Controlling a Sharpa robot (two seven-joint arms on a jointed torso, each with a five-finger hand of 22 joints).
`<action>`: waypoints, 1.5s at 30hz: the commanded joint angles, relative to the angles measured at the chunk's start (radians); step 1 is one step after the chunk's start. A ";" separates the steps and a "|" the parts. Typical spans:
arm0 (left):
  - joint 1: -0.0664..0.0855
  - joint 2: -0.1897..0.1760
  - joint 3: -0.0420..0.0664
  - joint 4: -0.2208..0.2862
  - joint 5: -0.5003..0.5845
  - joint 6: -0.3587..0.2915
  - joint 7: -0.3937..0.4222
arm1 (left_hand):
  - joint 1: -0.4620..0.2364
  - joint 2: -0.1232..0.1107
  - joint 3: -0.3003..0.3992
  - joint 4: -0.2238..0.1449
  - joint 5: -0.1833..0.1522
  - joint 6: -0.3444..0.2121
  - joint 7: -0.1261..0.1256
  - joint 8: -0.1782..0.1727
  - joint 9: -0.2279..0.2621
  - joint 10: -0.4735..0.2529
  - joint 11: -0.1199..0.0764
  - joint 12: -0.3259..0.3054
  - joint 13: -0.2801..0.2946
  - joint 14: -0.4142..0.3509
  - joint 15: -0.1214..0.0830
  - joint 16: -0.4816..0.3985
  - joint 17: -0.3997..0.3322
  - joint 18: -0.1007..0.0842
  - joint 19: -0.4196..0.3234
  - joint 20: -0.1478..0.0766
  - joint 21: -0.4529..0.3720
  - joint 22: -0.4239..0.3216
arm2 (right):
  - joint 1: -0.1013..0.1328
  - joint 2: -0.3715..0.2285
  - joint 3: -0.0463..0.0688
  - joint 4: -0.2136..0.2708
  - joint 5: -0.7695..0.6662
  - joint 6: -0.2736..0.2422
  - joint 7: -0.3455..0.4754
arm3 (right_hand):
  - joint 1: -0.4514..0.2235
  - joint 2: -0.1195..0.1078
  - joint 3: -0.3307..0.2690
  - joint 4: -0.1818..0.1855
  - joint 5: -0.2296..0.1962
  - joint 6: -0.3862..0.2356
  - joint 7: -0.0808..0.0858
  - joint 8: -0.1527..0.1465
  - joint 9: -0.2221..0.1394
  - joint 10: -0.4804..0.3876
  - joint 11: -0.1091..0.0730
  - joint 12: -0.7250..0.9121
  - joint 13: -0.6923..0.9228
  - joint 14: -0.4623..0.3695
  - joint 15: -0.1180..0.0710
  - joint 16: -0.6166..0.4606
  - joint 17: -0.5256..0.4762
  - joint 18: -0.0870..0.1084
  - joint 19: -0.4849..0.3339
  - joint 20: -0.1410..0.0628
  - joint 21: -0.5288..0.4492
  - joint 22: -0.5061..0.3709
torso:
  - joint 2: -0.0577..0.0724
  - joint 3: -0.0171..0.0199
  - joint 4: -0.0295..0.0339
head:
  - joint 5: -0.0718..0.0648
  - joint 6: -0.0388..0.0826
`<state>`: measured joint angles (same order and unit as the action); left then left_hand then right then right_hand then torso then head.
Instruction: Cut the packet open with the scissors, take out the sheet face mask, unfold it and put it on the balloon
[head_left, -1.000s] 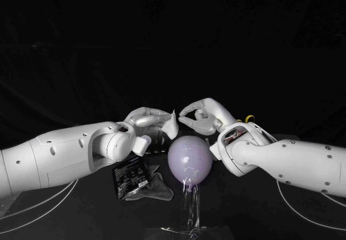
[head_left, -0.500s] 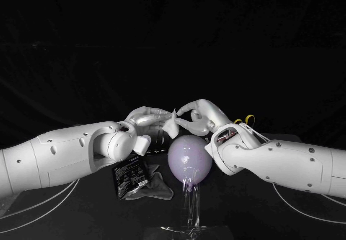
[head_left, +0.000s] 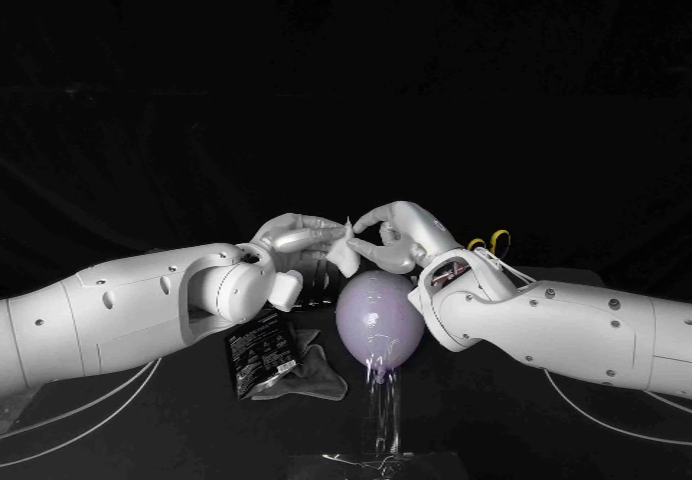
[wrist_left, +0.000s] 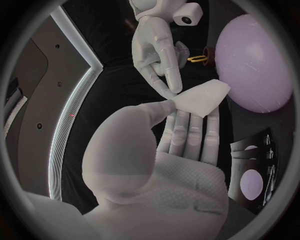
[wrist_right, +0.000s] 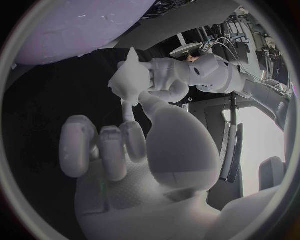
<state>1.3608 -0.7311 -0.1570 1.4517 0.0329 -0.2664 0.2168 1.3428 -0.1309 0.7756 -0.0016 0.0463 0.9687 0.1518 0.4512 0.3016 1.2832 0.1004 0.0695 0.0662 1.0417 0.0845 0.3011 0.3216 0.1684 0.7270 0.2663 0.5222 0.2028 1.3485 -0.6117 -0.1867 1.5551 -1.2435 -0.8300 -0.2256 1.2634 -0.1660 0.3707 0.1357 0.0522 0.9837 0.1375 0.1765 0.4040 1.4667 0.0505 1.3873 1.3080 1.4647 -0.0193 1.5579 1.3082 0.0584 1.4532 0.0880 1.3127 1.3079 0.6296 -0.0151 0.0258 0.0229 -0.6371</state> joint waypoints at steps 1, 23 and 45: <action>0.001 0.003 0.001 0.003 0.008 0.016 0.015 | -0.012 -0.002 0.007 -0.006 0.005 0.006 -0.002 0.002 0.155 0.010 -0.001 -0.004 0.002 -0.010 -0.001 0.005 0.001 0.002 -0.008 -0.001 0.007 0.003 | -0.001 0.003 0.000 0.000 -0.026 -0.015 0.001 | -0.005 0.000 -0.003 0.003 -0.004 0.002 -0.001 -0.003 -0.001 0.008 0.004 0.004 0.145 0.101 0.006 0.003 0.244 -0.003 -0.006 0.003 0.001 0.188 | 0.000 0.0000 -0.0003 | 0.000 -0.001; 0.001 0.005 0.001 0.006 0.000 0.036 0.010 | -0.023 -0.005 0.019 -0.031 0.005 0.013 -0.003 -0.007 0.158 0.009 -0.001 -0.005 0.001 -0.014 -0.001 0.008 0.005 0.001 -0.026 0.000 0.031 0.018 | -0.002 0.017 0.001 -0.008 -0.030 0.001 0.005 | 0.065 0.081 0.044 -0.002 -0.004 0.071 -0.035 0.033 0.008 0.019 -0.025 0.020 0.155 0.105 -0.016 0.011 0.258 -0.006 0.006 -0.010 0.022 0.194 | 0.000 -0.0001 -0.0001 | -0.001 -0.004; 0.001 0.008 0.001 0.009 -0.009 0.041 0.000 | -0.029 -0.003 0.023 -0.043 0.005 0.018 -0.003 -0.013 0.158 0.009 -0.001 -0.005 0.001 -0.017 -0.001 0.010 0.007 0.001 -0.035 0.000 0.046 0.028 | -0.004 0.023 0.001 -0.015 -0.041 -0.011 0.008 | 0.120 0.090 0.143 -0.093 -0.003 0.108 -0.059 0.113 0.057 0.064 -0.048 0.095 0.204 0.106 -0.037 0.013 0.263 -0.018 0.032 -0.035 0.075 0.210 | 0.000 -0.0005 0.0004 | -0.001 -0.008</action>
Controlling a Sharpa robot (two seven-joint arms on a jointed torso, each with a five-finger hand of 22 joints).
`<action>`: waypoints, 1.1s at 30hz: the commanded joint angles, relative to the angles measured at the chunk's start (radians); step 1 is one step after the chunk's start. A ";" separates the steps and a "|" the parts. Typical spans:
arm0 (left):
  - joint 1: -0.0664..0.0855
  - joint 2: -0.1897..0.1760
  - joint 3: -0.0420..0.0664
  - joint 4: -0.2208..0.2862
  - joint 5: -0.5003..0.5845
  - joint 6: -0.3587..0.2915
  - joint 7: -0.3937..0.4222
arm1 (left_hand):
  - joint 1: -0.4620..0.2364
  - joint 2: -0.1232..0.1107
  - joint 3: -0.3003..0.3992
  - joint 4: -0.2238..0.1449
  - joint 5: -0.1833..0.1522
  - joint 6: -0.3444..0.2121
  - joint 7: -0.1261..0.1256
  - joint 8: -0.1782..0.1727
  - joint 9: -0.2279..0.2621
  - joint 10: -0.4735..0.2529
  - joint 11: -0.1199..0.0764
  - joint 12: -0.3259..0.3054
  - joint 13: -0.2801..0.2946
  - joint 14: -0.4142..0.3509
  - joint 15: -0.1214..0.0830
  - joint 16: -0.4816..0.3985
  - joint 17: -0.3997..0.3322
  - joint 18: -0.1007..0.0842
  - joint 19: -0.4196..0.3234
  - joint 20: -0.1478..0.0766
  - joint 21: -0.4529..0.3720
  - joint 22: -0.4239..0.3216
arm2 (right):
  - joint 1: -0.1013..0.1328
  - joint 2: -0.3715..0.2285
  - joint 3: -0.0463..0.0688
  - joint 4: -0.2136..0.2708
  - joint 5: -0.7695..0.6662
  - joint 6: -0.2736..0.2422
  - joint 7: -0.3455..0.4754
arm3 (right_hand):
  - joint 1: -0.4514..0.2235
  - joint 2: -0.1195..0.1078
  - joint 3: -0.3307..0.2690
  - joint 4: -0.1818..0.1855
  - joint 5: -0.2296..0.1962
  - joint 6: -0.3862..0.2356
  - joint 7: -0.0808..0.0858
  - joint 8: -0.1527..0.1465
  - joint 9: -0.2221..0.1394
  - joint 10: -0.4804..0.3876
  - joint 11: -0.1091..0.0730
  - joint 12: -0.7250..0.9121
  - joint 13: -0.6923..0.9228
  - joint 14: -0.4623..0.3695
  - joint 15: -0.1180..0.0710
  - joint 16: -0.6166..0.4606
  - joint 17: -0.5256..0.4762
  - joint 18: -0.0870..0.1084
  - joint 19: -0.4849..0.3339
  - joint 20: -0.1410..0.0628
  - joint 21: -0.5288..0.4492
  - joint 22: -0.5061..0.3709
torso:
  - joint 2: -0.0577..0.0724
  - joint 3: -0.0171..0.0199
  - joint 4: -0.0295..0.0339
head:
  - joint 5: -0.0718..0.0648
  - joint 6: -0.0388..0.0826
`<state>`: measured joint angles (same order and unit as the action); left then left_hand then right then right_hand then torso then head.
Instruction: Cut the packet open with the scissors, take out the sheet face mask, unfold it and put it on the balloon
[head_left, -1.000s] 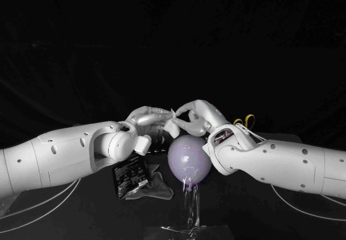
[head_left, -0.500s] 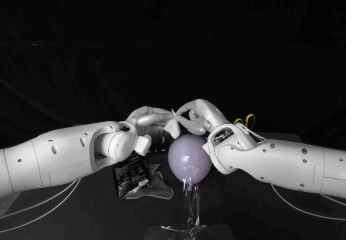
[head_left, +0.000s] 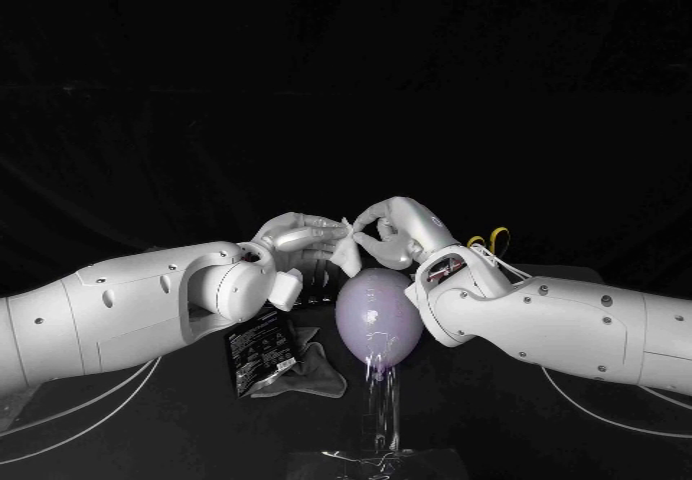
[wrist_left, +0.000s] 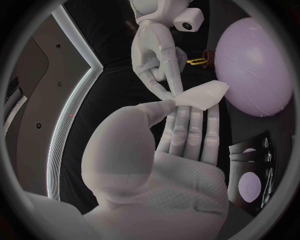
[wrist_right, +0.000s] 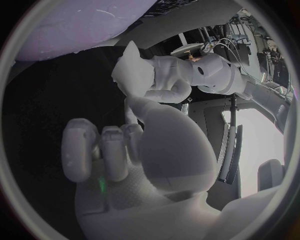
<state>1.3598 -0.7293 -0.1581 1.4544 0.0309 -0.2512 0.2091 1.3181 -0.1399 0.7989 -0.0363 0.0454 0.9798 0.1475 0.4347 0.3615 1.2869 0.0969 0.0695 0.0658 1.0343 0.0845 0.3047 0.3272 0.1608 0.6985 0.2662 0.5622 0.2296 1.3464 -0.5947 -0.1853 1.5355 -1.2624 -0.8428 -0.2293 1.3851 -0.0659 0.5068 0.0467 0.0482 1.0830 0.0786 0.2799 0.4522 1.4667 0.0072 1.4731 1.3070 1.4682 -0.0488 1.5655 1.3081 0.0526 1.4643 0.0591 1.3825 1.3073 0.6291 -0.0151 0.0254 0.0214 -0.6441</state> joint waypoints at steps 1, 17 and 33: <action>0.002 0.006 0.003 0.006 -0.007 0.025 0.007 | -0.004 0.006 -0.001 -0.008 0.006 0.007 0.001 0.004 0.098 0.005 0.002 -0.005 0.002 -0.009 -0.001 0.007 0.001 0.009 -0.006 0.001 0.006 0.002 | -0.002 0.006 0.000 0.005 -0.022 0.000 0.013 | -0.003 -0.011 0.008 -0.005 0.001 0.009 -0.001 0.012 0.010 0.065 -0.005 0.011 0.207 0.103 -0.008 0.005 0.263 -0.012 0.021 -0.007 0.006 0.211 | 0.000 -0.0003 0.0008 | 0.001 -0.001; 0.002 0.001 0.003 0.005 -0.024 -0.013 0.006 | -0.013 0.016 -0.006 -0.005 0.005 0.007 0.004 -0.002 0.100 0.005 0.004 -0.005 0.002 -0.011 0.001 0.009 0.003 0.011 -0.009 0.000 0.025 0.013 | -0.004 -0.014 0.000 0.014 0.002 -0.020 0.021 | -0.029 -0.019 0.038 -0.017 0.000 0.015 -0.010 0.044 0.033 0.071 -0.013 0.020 0.214 0.103 -0.014 0.005 0.263 -0.015 0.027 -0.012 0.019 0.214 | 0.000 0.0001 -0.0004 | 0.001 0.000; 0.002 0.000 0.003 0.008 -0.039 -0.009 0.003 | -0.015 0.027 -0.008 -0.003 0.005 0.005 0.007 0.000 0.108 0.009 0.005 -0.003 0.004 -0.011 0.001 0.010 0.004 0.013 -0.014 0.000 0.039 0.021 | -0.003 -0.036 0.000 0.016 0.123 0.083 0.067 | -0.263 -0.131 -0.106 0.125 0.004 -0.154 0.059 -0.060 -0.010 0.002 0.050 -0.101 0.144 0.096 0.038 -0.006 0.242 0.005 -0.030 0.026 -0.089 0.183 | 0.000 0.0001 0.0004 | 0.002 0.002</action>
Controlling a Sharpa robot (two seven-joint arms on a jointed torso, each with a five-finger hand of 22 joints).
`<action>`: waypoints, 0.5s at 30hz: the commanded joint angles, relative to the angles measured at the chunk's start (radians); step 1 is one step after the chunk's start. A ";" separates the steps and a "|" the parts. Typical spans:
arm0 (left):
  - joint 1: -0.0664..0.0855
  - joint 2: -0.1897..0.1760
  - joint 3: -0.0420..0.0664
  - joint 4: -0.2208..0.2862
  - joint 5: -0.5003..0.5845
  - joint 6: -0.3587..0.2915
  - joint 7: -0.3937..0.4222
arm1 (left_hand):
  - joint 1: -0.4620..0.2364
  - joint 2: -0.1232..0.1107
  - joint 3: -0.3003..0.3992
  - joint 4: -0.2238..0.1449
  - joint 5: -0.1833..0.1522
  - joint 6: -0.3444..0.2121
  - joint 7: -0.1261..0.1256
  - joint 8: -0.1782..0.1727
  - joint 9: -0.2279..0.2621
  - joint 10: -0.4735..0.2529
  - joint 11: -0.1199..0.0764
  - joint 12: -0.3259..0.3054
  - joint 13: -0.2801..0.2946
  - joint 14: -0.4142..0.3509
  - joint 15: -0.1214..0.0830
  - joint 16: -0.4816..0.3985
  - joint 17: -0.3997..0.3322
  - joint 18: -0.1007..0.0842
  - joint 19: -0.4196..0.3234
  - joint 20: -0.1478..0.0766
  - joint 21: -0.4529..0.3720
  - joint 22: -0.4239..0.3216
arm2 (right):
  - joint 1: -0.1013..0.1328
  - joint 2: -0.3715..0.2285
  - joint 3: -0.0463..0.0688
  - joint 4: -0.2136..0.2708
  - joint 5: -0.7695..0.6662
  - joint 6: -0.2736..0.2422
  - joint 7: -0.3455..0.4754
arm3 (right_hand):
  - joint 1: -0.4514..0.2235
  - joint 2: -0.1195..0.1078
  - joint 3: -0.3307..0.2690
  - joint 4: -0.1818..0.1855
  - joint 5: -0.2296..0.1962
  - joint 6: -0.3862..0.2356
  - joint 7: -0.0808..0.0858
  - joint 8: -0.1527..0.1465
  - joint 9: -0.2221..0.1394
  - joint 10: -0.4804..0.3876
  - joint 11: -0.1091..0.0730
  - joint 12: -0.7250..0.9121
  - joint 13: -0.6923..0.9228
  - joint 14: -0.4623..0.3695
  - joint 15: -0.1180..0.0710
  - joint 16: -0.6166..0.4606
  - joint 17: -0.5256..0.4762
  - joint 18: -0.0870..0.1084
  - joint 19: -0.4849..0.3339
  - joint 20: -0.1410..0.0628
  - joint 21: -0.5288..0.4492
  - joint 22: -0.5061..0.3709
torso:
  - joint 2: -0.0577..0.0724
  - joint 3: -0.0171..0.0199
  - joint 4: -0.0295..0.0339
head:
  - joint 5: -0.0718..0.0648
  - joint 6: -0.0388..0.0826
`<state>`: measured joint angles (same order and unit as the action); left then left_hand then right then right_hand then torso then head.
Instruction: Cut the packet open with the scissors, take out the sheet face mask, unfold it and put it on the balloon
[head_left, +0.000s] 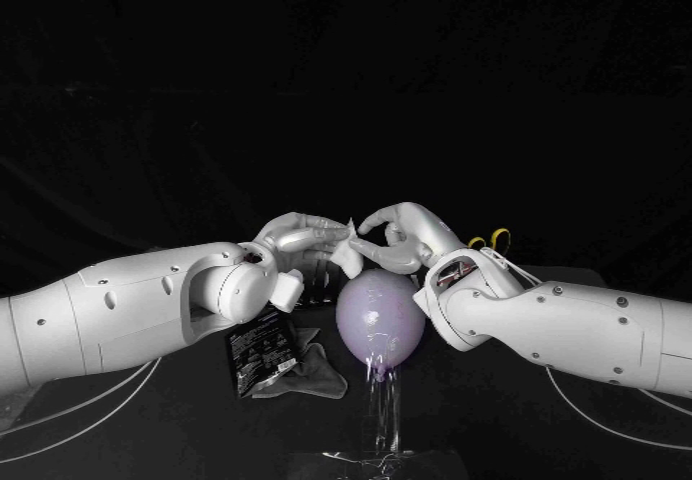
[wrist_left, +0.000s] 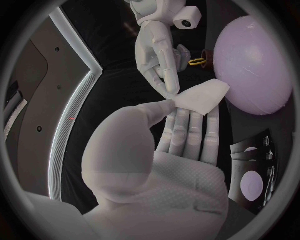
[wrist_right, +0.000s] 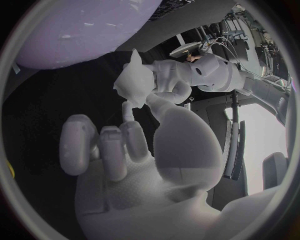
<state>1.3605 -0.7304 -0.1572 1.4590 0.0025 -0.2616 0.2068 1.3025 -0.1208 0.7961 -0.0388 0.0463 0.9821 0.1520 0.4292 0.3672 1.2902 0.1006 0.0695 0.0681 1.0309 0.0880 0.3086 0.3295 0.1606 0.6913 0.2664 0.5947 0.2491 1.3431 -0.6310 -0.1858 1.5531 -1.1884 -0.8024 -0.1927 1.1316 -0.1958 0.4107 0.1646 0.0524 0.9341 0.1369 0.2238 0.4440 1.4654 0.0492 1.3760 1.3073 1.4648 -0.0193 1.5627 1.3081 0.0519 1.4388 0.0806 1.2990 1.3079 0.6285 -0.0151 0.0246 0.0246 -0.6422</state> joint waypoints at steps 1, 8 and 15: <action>0.001 0.001 0.002 0.004 -0.011 0.002 0.005 | 0.000 0.008 -0.005 -0.001 0.004 0.003 0.002 0.006 0.102 0.006 0.001 -0.003 0.001 -0.008 -0.002 0.006 0.001 0.013 -0.007 0.000 0.007 0.002 | 0.000 0.001 0.001 -0.003 0.055 0.040 0.032 | -0.011 0.001 -0.015 0.012 0.000 -0.005 0.001 -0.005 -0.003 0.003 0.008 -0.004 0.144 0.100 0.009 -0.003 0.243 0.005 -0.005 0.006 -0.005 0.182 | 0.001 -0.0001 0.0015 | -0.001 0.000; 0.001 0.002 0.002 0.005 -0.011 0.005 0.003 | 0.000 0.009 -0.005 -0.001 0.004 0.002 0.003 0.006 0.104 0.006 0.001 -0.003 0.002 -0.008 -0.002 0.006 0.001 0.013 -0.008 0.000 0.009 0.003 | 0.000 0.011 0.001 -0.011 0.073 0.037 0.035 | -0.017 0.007 -0.035 0.033 -0.002 -0.002 0.002 -0.010 -0.008 0.003 0.008 -0.001 0.146 0.100 0.010 -0.002 0.245 0.007 -0.005 0.011 -0.007 0.182 | 0.002 -0.0008 0.0012 | -0.002 -0.001; 0.001 0.002 0.002 0.005 -0.013 0.007 0.003 | -0.001 0.010 -0.005 0.000 0.004 0.001 0.003 0.007 0.107 0.005 0.001 -0.003 0.002 -0.008 -0.002 0.006 0.001 0.013 -0.009 0.000 0.012 0.005 | 0.000 0.020 0.001 -0.013 0.097 0.010 0.062 | 0.000 0.029 -0.046 0.049 -0.002 0.026 -0.005 -0.003 -0.009 0.012 0.003 0.016 0.157 0.104 0.006 0.004 0.256 0.005 0.004 0.013 0.011 0.188 | 0.001 -0.0010 0.0019 | -0.003 -0.002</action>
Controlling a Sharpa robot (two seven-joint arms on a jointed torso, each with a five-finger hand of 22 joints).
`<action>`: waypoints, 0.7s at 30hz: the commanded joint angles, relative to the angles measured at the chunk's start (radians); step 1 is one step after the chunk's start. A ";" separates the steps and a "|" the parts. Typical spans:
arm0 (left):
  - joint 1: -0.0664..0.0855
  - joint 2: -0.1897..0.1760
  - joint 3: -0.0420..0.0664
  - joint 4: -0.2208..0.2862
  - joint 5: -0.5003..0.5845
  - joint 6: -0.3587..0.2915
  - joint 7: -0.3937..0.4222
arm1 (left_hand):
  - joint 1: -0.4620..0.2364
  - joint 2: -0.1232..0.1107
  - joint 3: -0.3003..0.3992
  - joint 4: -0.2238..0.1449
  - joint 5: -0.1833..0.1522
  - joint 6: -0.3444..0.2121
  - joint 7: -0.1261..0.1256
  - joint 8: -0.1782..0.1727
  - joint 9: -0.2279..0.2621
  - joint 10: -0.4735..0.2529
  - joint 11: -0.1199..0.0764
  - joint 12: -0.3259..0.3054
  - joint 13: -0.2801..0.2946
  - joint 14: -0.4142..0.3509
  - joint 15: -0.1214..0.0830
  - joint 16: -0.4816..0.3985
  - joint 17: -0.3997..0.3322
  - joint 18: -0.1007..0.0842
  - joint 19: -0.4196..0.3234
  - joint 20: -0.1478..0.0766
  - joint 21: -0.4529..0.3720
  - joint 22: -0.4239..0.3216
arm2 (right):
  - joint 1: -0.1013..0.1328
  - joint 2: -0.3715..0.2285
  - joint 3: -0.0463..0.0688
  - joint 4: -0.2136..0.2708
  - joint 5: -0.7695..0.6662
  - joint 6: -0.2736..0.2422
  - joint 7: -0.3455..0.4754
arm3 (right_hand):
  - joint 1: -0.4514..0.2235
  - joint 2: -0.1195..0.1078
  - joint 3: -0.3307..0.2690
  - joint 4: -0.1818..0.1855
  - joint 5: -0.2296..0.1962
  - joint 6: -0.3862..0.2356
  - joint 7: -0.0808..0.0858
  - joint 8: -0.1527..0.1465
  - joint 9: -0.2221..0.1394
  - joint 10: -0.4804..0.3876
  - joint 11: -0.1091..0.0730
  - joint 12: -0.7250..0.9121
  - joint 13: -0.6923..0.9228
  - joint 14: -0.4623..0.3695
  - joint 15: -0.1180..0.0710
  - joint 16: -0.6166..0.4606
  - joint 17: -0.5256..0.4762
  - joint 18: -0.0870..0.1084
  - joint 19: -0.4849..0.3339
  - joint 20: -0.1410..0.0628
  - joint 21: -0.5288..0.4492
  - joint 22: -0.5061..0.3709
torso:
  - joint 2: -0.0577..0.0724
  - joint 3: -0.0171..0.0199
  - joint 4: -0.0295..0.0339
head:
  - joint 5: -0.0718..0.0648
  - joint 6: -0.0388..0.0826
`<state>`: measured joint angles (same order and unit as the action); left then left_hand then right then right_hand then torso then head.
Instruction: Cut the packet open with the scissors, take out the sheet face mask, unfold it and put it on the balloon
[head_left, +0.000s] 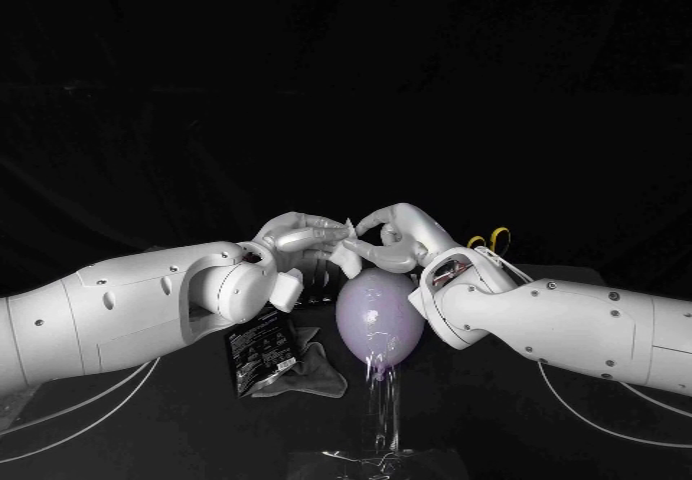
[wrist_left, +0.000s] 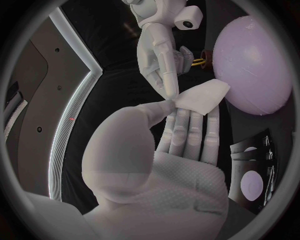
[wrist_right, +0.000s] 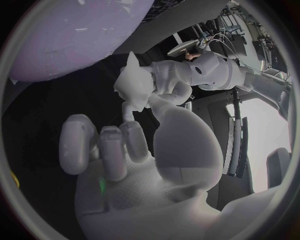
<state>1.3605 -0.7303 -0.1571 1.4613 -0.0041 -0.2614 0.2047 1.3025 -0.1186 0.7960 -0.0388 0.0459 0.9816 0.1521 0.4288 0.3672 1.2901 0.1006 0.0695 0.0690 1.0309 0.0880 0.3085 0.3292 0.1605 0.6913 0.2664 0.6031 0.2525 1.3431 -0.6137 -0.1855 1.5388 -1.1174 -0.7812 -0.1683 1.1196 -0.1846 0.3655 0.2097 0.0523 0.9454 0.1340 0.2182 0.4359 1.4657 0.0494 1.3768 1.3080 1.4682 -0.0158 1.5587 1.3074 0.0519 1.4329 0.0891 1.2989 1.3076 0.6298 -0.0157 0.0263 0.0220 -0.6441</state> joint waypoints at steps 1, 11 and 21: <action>0.001 0.002 0.002 0.003 -0.006 0.007 0.004 | -0.001 0.008 -0.005 0.000 0.005 0.001 0.003 0.008 0.107 0.006 0.001 -0.003 0.001 -0.008 -0.002 0.006 0.001 0.013 -0.009 0.000 0.003 0.001 | 0.000 0.002 0.001 0.002 0.030 -0.021 0.045 | 0.020 0.023 0.000 0.002 -0.002 0.021 -0.004 0.005 -0.001 0.014 0.001 0.020 0.158 0.102 0.001 0.011 0.261 0.003 0.013 0.004 0.018 0.190 | -0.001 -0.0001 0.0000 | 0.000 -0.001; 0.001 0.002 0.002 0.003 -0.010 0.008 0.002 | -0.001 0.009 -0.005 0.000 0.005 0.000 0.003 0.008 0.109 0.005 0.002 -0.004 0.001 -0.009 -0.002 0.006 0.001 0.013 -0.011 0.000 0.006 0.003 | 0.000 0.004 0.001 0.006 0.049 -0.090 0.099 | 0.105 0.053 0.011 -0.030 -0.004 0.071 -0.022 0.021 -0.001 0.038 -0.015 0.059 0.181 0.103 -0.012 0.012 0.263 -0.006 0.037 -0.006 0.063 0.203 | 0.000 0.0009 -0.0011 | 0.002 0.000; 0.001 0.003 0.002 0.003 -0.010 0.013 0.001 | -0.001 0.009 -0.005 0.000 0.005 0.000 0.003 0.008 0.109 0.005 0.002 -0.004 0.001 -0.009 -0.002 0.006 0.001 0.013 -0.011 0.000 0.006 0.003 | 0.000 0.007 0.001 0.001 0.040 -0.092 0.103 | 0.211 0.098 0.061 -0.098 -0.004 0.134 -0.060 0.061 0.013 0.050 -0.047 0.076 0.191 0.103 -0.038 0.012 0.263 -0.009 0.047 -0.027 0.084 0.208 | -0.001 0.0009 -0.0007 | 0.000 -0.001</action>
<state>1.3604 -0.7300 -0.1573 1.4609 -0.0090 -0.2607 0.2012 1.3024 -0.1188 0.7959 -0.0388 0.0476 0.9781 0.1521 0.4351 0.3672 1.2900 0.1007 0.0695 0.0690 1.0273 0.0844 0.3085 0.3298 0.1600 0.6842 0.2663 0.6031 0.2545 1.3430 -0.6098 -0.1846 1.5385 -1.0686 -0.8601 -0.0915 1.3208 -0.0882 0.4253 0.1169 0.0523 1.0726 0.0735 0.2754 0.4483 1.4684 0.0088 1.4494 1.3073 1.4653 -0.0489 1.5668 1.3082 0.0517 1.4647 0.0691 1.3796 1.3079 0.6293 -0.0151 0.0251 0.0227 -0.6436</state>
